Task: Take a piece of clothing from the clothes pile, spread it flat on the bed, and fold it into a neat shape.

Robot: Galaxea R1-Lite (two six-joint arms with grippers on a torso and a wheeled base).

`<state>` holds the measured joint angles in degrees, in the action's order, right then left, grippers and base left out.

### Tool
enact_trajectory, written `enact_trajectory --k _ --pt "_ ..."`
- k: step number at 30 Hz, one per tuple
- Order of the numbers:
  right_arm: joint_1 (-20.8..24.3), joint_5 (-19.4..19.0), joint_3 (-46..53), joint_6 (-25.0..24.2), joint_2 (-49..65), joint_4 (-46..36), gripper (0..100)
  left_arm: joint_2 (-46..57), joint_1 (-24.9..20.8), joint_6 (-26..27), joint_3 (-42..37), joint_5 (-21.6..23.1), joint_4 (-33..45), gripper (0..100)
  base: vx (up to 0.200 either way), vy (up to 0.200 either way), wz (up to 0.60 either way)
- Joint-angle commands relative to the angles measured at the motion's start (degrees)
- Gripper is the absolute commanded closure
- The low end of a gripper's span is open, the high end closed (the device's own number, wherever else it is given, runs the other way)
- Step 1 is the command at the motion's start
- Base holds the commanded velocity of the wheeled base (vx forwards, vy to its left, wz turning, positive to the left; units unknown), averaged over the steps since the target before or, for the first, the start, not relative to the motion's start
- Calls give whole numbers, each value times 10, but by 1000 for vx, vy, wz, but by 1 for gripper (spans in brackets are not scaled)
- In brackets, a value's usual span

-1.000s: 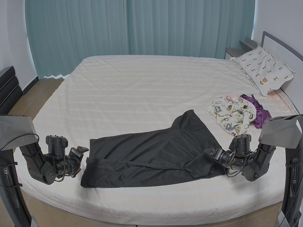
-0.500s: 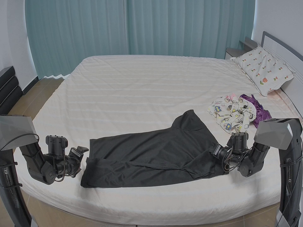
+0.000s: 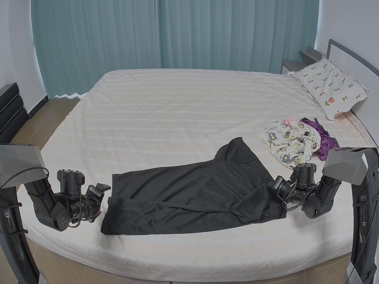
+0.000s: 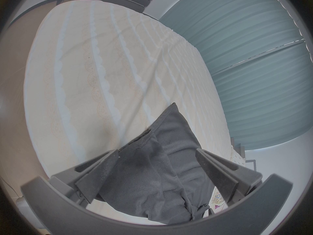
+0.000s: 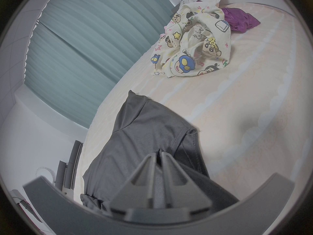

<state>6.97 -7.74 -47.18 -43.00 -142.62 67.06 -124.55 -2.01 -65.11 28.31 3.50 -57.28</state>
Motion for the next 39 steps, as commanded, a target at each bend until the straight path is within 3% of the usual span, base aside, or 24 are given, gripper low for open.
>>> enact_trajectory --k 1,19,20,39 --pt "1 -16 17 0 21 4 0 -1 0 0 0 -1 0 0 0 0 0" --pt "28 -28 2 1 -25 31 0 -1 0 0 0 -1 0 0 0 0 0" --pt "27 -28 -1 1 -29 33 100 -1 0 0 0 -1 0 0 0 0 0" --pt "-9 -24 -13 -1 -28 36 100 -1 0 0 0 -1 0 0 0 0 0"
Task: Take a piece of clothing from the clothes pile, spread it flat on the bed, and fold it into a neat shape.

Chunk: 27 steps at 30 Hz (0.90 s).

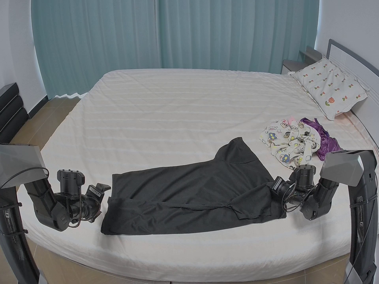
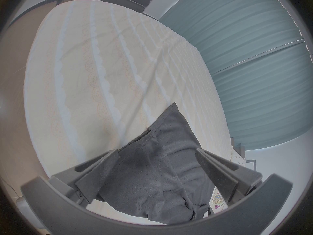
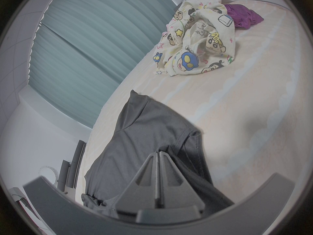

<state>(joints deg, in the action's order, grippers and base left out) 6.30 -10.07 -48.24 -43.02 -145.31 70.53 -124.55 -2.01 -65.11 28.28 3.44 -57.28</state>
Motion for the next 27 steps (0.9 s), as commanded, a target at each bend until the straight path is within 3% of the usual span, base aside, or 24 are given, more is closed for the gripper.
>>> enact_trajectory --k 1,7,8,14,23,27 --pt "-6 0 -3 0 -1 2 100 -1 0 0 0 0 0 0 0 0 0" --pt "-8 0 -5 -15 -3 2 100 -1 0 0 0 0 0 0 0 0 0" --pt "-7 0 -4 -15 -2 3 0 -1 0 0 0 0 0 0 0 0 0" --pt "-9 4 9 -18 5 38 0 -1 0 -1 0 1 0 0 0 0 0" --pt "11 11 113 -17 37 122 0 5 -1 2 -17 5 0 0 0 0 0" --pt "11 10 126 -17 37 129 0 7 -5 60 -43 5 -13 0 0 0 0"
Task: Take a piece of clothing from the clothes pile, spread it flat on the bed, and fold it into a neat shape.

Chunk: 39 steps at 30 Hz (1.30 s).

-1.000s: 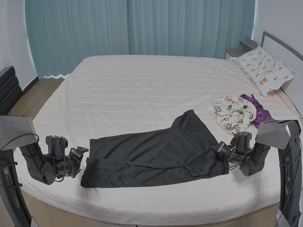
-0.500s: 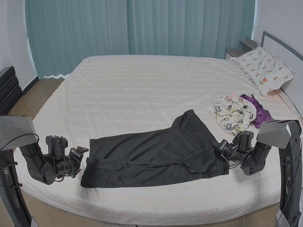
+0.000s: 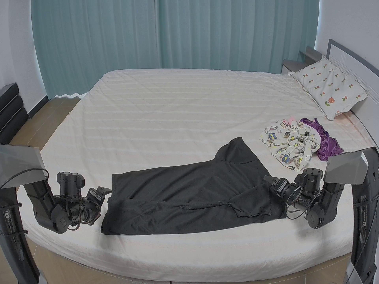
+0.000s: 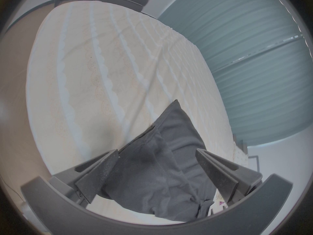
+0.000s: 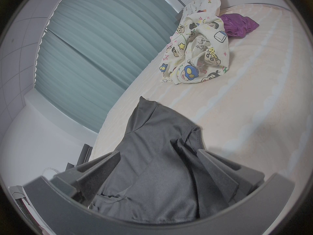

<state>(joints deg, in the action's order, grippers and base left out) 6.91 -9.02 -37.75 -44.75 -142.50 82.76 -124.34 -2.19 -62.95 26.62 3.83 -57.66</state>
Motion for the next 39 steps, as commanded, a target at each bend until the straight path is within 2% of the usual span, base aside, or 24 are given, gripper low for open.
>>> enact_trajectory --k 1,8,9,10,13,21,31,32,39 --pt "3 0 22 -1 10 6 0 2 -4 66 -39 2 -17 0 0 0 0" --pt "4 -1 28 -2 9 6 0 -20 -1 218 -109 40 -78 0 0 0 0" --pt "4 -1 28 -2 9 6 0 -20 0 221 -111 41 -80 0 0 0 0" --pt "5 -2 29 -2 9 6 0 -29 3 265 -127 58 -102 0 0 0 0" --pt "5 -3 29 -2 10 6 0 -48 11 314 -148 78 -145 0 0 0 0" --pt "6 -3 29 -2 10 6 0 -91 9 328 -150 79 -215 0 0 0 0" --pt "5 -3 29 -2 12 6 0 -106 7 328 -143 79 -218 0 0 0 0" --pt "5 -3 30 -2 12 6 0 -110 7 328 -141 79 -218 100 0 0 0" --pt "5 -3 30 -2 12 6 0 -110 18 328 -169 75 -220 100 0 0 0"
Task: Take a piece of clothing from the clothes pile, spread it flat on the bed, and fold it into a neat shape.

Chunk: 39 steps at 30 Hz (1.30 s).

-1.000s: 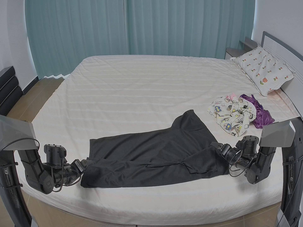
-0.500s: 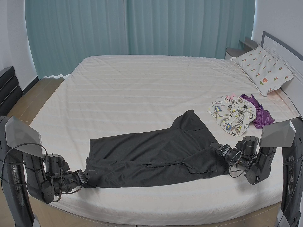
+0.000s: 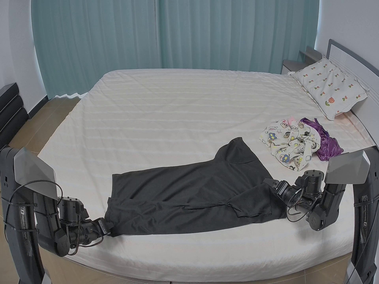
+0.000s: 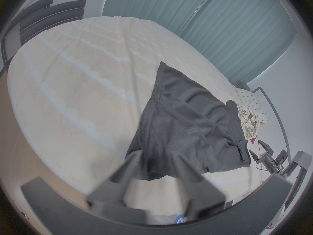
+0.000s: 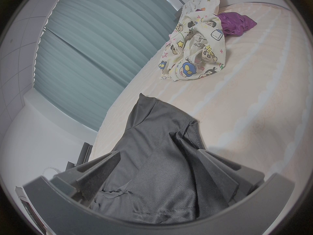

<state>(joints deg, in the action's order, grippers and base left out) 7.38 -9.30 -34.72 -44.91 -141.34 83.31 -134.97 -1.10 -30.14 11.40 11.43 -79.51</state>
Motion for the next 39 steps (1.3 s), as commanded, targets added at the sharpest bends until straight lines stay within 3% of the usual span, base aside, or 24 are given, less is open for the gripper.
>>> enact_trajectory --k 1,10,31,32,39 --pt "0 -1 0 0 0 0 0 -3 8 0 -18 -1 -1 100 0 0 0" --pt "0 -1 0 -1 0 0 0 -1 10 37 -63 -2 -12 100 0 0 0" --pt "-2 -1 0 -1 0 -1 0 34 11 52 -91 -2 -4 100 0 0 0" --pt "-2 -1 0 0 0 -1 0 28 11 53 -91 -2 -4 0 0 0 0" --pt "-2 -1 -1 -1 2 -1 0 31 24 53 -84 -3 -11 0 0 0 0"
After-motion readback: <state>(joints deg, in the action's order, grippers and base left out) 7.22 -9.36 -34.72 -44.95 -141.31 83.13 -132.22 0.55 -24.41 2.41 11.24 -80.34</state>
